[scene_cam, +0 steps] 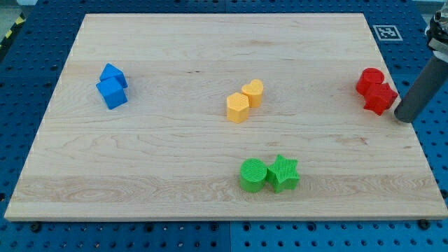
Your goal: Separate the red blocks
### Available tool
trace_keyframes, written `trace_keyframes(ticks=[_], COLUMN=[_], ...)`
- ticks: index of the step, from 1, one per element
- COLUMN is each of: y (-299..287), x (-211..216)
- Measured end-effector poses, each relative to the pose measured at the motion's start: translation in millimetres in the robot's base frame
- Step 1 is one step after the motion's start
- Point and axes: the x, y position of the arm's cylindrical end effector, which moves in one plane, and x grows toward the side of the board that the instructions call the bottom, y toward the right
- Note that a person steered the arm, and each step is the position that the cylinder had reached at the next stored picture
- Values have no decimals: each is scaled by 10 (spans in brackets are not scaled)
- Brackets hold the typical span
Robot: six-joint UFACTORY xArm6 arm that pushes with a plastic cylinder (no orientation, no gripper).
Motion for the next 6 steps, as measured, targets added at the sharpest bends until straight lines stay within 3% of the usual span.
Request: trace_keyframes(ticks=[1, 2, 4, 6], y=[0, 0, -356, -407], x=[-84, -617, -762, -477])
